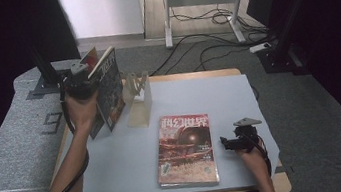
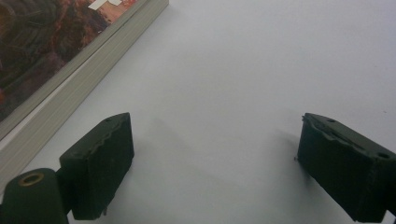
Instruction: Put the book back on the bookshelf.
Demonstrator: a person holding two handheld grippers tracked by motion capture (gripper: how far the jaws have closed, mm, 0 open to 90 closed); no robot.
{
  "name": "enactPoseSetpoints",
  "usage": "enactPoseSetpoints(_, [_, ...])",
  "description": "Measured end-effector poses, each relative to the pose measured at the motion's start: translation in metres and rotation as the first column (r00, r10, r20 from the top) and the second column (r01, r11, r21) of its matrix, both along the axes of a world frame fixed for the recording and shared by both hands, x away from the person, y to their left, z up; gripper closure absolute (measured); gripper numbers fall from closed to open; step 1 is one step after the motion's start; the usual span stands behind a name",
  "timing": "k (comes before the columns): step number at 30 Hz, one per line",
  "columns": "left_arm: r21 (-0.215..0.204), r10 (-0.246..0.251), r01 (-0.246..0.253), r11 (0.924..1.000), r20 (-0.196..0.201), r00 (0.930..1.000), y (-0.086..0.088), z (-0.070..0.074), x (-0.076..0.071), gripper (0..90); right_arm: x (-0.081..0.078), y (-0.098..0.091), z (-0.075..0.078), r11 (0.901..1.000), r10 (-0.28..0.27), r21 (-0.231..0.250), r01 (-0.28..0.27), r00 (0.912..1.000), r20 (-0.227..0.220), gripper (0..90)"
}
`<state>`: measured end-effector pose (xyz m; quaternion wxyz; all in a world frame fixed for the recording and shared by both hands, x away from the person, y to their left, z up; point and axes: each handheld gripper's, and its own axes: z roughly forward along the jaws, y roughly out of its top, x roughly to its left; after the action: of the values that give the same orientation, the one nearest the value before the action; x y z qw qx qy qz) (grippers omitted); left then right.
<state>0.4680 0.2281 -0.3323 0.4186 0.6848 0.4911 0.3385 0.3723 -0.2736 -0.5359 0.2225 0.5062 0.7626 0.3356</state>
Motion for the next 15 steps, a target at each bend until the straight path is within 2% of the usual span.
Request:
enactPoseSetpoints(11, [-0.015,-0.013,0.013,0.9998,-0.038,0.9992,0.012,-0.006,-0.005,81.2,0.000,0.000,0.000,1.0000,0.000,-0.001,0.000,1.0000,0.000,10.3])
enactPoseSetpoints(15, [-0.005,-0.025,0.024,0.9997,-0.058,0.9980,0.016,-0.004,-0.009,78.6,0.000,0.000,0.000,1.0000,0.000,-0.001,0.000,1.0000,0.000,10.2])
